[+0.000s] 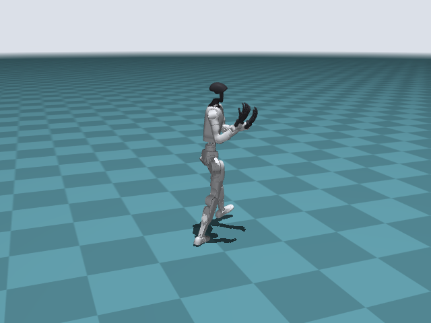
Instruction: Kungfu
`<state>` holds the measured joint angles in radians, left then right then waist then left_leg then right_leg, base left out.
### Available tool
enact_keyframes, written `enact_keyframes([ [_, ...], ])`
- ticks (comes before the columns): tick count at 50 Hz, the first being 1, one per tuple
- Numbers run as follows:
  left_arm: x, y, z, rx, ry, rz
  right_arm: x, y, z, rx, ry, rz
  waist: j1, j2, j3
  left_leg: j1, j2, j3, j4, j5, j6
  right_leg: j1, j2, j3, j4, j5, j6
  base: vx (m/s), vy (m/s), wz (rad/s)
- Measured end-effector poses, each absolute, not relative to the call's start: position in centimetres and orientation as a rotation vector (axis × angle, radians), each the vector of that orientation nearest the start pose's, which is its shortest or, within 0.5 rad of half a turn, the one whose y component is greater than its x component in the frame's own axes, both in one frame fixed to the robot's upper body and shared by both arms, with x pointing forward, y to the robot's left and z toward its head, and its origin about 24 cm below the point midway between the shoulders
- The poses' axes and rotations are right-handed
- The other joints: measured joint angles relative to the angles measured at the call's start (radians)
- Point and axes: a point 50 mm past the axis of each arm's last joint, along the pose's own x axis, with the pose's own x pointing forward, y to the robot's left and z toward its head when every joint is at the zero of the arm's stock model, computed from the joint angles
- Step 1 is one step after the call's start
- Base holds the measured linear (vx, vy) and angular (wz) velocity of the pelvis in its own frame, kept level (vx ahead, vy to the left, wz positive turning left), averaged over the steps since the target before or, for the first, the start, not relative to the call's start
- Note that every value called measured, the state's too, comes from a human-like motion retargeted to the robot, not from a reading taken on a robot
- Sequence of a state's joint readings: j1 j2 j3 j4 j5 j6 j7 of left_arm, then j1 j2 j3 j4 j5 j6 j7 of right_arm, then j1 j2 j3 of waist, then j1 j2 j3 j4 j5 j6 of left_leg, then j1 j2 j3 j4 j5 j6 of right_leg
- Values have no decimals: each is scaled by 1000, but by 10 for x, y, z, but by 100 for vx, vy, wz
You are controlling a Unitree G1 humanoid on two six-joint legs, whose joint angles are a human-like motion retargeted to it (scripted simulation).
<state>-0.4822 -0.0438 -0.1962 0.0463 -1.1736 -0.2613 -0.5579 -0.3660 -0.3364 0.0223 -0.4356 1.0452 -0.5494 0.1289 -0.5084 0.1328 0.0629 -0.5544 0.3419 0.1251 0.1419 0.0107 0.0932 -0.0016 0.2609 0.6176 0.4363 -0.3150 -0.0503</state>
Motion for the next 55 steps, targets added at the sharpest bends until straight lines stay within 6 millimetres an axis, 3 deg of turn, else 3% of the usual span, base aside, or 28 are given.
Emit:
enact_keyframes([
  [2, 287, 59, 181, -1111, -704, -875, 220, -186, 251, 771, -1198, 413, -7, 19, 21, -1, 18, 44, 45, 27, 10, 0, -34, 18, 24, -41, 18, 61, 54, -167],
  [5, 282, 49, 170, -1160, -651, -852, 210, -196, 245, 763, -1208, 343, 10, 66, 65, 12, 74, 89, 128, 170, -129, -13, -74, -1, 70, -91, 75, 78, 69, -170],
  [7, 282, 53, 167, -1156, -652, -834, 199, -204, 243, 721, -1235, 295, 30, 84, 71, -106, 48, -67, 327, 80, -193, -60, -122, -59, 96, -73, 162, 72, 72, -163],
  [8, 283, 59, 168, -1128, -668, -824, 196, -204, 243, 703, -1239, 290, 62, 70, 73, -86, 30, -45, 333, 53, -205, -83, -163, -74, 114, -65, 212, 48, 75, -162],
  [10, 283, 71, 171, -1042, -709, -815, 194, -202, 242, 680, -1257, 259, 63, 94, 98, -148, 67, -24, 442, -22, -203, -102, -215, -259, 78, -23, 270, 30, 69, -74],
  [12, 281, 86, 170, -935, -755, -767, 194, -198, 244, 661, -1262, 260, 114, 97, 83, -181, 70, -19, 539, -92, -213, -127, -309, -447, 42, 13, 277, 26, 47, -72],
  [15, 274, 112, 164, -776, -792, -688, 192, -193, 249, 577, -1287, 301, 241, 68, 36, -197, 41, -1, 586, -128, -217, -133, -425, -607, -3, 26, 259, 38, 48, -56],
  [18, 260, 143, 158, -581, -798, -646, 192, -186, 259, 443, -1349, 324, 317, 44, -11, -233, -14, -18, 583, -135, -208, -70, -466, -700, -98, 22, 256, 16, 28, 103],
  [25, 215, 248, 161, -27, -731, -295, 204, -158, 303, 172, -1495, 401, 512, -77, -84, -292, -148, -37, 472, -44, -189, 72, -461, -849, -252, -7, 226, -8, 14, 182],
  [30, 185, 340, 179, 385, -556, 169, 240, -187, 350, -160, -1481, 276, 738, -176, -65, -309, -208, -45, 372, 48, -193, 145, -424, -994, -305, -44, 241, -26, -15, 187],
  [33, 162, 407, 187, 661, -385, 568, 274, -211, 372, -451, -1406, 99, 835, -219, -36, -307, -242, -70, 325, 98, -206, 174, -386, -1011, -308, -72, 251, -14, -29, 163],
  [35, 135, 456, 189, 872, -209, 851, 305, -224, 379, -645, -1301, -39, 876, -233, -21, -305, -277, -106, 296, 131, -218, 191, -367, -1025, -304, -92, 250, -13, -12, 139],
  [37, 102, 500, 176, 1062, 84, 1124, 338, -235, 370, -869, -1151, -172, 896, -233, -20, -299, -299, -136, 277, 153, -232, 202, -348, -1028, -297, -107, 247, -6, 0, 108],
  [38, 82, 517, 166, -3111, -731, -3289, 355, -240, 360, -1005, -1035, -229, 900, -232, -24, -296, -310, -148, 269, 163, -238, 207, -341, -1033, -294, -112, 246, -2, 7, 93],
  [40, 38, 539, 143, -2683, -1619, -2953, 386, -256, 331, -1260, -692, -342, 906, -229, -26, -290, -328, -169, 256, 179, -251, 217, -332, -1047, -290, -118, 249, -2, 11, 79],
  [41, 17, 542, 131, -2418, -1984, -2809, 394, -274, 316, -1275, -497, -470, 917, -231, -24, -284, -335, -178, 250, 184, -258, 223, -329, -1049, -288, -118, 250, -1, 11, 64],
  [43, -14, 538, 116, -2085, -2439, -2564, 396, -295, 296, -1292, -259, -554, 935, -235, -14, -272, -347, -193, 238, 193, -267, 233, -321, -1047, -287, -119, 247, -1, 7, 49],
  [45, -38, 532, 109, -1896, -2526, -2584, 394, -294, 297, -1264, -301, -477, 950, -242, -5, -262, -351, -199, 229, 199, -274, 237, -317, -1036, -283, -126, 241, -5, 6, 17],
  [50, -69, 517, 85, -1710, -2225, -3045, 389, -268, 299, -1228, -671, -517, 972, -237, 2, -257, -338, -190, 220, 206, -280, 228, -319, -1029, -274, -149, 222, -10, 4, -11],
  [55, -71, 512, 80, -1600, -2030, -3193, 392, -267, 290, -1249, -623, -477, 950, -234, 4, -248, -338, -203, 201, 223, -297, 226, -303, -1027, -267, -159, 213, -1, 0, 2],
])
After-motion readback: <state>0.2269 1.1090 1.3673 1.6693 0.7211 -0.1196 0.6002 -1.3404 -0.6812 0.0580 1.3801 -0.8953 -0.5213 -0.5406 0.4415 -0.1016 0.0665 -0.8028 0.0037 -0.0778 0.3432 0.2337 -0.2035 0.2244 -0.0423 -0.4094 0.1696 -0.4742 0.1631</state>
